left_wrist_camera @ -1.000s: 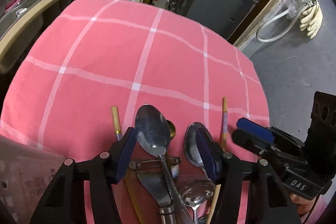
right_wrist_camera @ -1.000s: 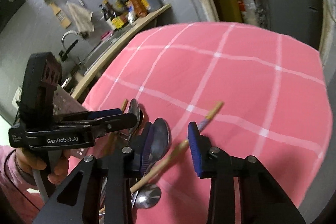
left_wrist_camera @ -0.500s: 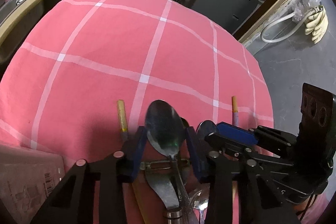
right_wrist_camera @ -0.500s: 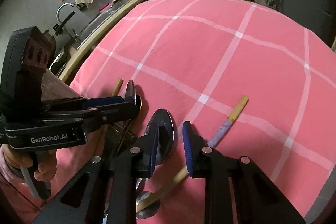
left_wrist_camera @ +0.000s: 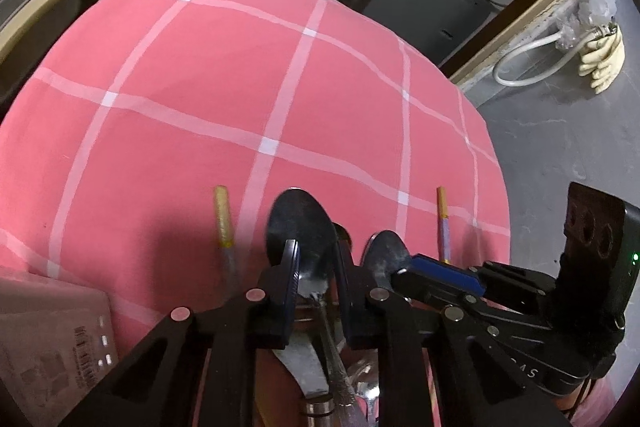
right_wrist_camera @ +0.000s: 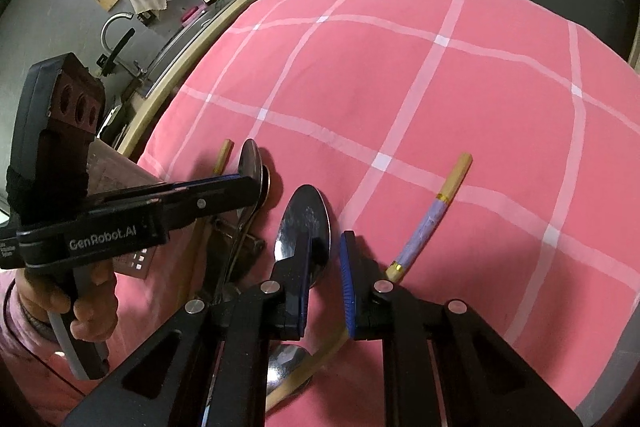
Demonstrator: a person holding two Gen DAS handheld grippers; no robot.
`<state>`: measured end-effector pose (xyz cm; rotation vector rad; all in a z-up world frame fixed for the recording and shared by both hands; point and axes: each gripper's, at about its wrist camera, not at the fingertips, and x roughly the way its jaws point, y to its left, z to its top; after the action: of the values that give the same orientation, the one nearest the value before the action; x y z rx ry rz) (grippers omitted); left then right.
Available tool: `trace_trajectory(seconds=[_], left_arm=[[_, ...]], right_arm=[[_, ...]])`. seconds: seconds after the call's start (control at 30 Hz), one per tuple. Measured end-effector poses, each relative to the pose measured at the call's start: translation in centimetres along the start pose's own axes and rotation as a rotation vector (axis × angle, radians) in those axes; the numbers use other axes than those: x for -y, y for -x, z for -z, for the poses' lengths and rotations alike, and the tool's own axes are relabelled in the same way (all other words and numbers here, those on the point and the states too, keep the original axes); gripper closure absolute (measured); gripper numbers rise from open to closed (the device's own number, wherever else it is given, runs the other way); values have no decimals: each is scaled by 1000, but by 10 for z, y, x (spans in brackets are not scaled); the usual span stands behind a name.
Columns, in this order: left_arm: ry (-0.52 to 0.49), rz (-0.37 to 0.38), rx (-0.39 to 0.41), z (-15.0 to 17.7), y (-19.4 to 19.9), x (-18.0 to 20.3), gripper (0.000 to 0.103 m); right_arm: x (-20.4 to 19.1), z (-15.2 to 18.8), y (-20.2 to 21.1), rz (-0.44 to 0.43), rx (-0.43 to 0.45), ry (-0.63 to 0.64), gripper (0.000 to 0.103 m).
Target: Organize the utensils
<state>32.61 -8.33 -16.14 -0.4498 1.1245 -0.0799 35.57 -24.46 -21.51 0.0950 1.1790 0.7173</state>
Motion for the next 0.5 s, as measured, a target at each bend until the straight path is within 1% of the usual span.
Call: trace_trajectory(seconds=[0.07,0.17,0.27,0.33,0.37,0.4,0.43,0.5], left_arm=[[3,-29,12,-2,1,-1,86],[10,-47,10,-3,-1,-1,86],[6,-55,11,-4,-4,0,83],[8,-56,21,-5,-3,0,80],[8,-56,26,-5,-2,1,71],[6,-63,25,-6,-2,0,53],[3,-51,28,-7,-2,1,48],[-4,-62,33,-9,-2,3,47]], right_arm=[[0,2,1,0,2,-4,90],[0,4,1,-5,6,-14,90],[1,6,2,-12,7,-26,90],[2,8,3,-18,11,-35,90],[3,8,4,-22,13,-40,90],[3,9,4,-24,14,-44,90],[5,10,4,-26,15,-47,90],[5,10,4,-28,18,-50,90]])
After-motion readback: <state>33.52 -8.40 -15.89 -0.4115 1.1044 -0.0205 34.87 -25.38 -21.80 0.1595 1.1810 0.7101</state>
